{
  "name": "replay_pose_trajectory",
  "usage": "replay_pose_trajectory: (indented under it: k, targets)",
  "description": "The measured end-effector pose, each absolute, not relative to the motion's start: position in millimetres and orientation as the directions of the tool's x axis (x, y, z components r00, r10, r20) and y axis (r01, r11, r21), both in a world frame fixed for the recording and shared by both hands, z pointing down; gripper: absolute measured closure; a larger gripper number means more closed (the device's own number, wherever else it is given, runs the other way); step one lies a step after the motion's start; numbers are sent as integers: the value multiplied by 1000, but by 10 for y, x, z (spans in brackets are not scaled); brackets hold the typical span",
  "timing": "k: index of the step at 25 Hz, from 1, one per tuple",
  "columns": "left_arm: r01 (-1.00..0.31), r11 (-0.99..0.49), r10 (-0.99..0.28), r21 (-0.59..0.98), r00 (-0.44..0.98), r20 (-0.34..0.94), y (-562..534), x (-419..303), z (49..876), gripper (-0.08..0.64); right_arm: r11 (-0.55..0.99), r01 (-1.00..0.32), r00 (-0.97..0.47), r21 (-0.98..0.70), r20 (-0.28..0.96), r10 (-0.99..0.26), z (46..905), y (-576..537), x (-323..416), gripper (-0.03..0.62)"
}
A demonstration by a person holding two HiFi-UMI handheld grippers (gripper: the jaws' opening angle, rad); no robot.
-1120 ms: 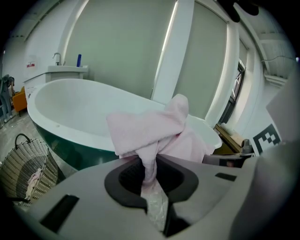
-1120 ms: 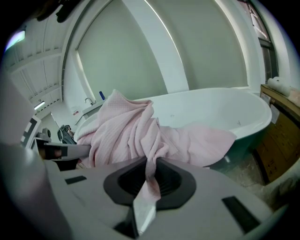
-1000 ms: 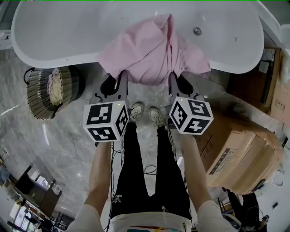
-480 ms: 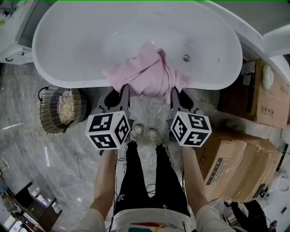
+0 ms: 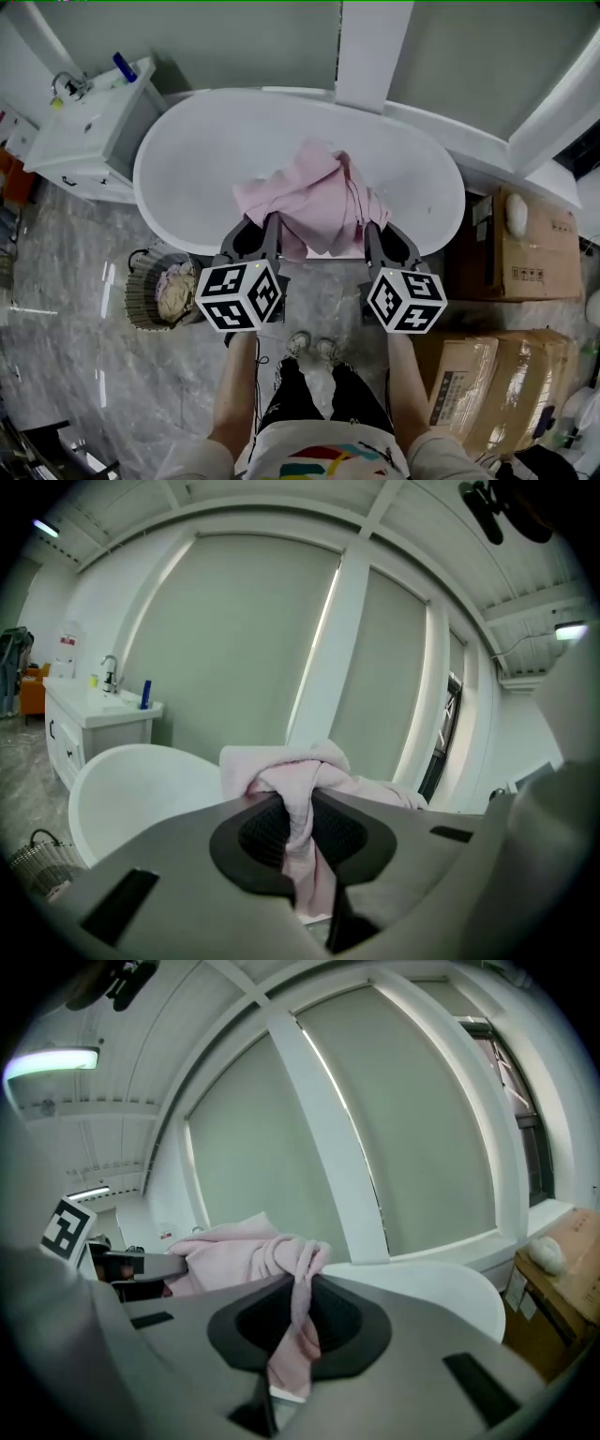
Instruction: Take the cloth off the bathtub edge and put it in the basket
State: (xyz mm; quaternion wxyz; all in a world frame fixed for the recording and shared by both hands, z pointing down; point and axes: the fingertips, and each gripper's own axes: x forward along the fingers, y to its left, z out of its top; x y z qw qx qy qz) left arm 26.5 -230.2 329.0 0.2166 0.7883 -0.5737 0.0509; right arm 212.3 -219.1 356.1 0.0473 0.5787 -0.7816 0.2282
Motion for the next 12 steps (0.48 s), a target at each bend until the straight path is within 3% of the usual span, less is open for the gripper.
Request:
replay_pose_trajectory:
  k: [12]
  targets:
    - [-929,-310,-948,201,319,14,-2017,249,1141,497,369,-916,-364,-157,-57,-929,994,-2022,2135,540]
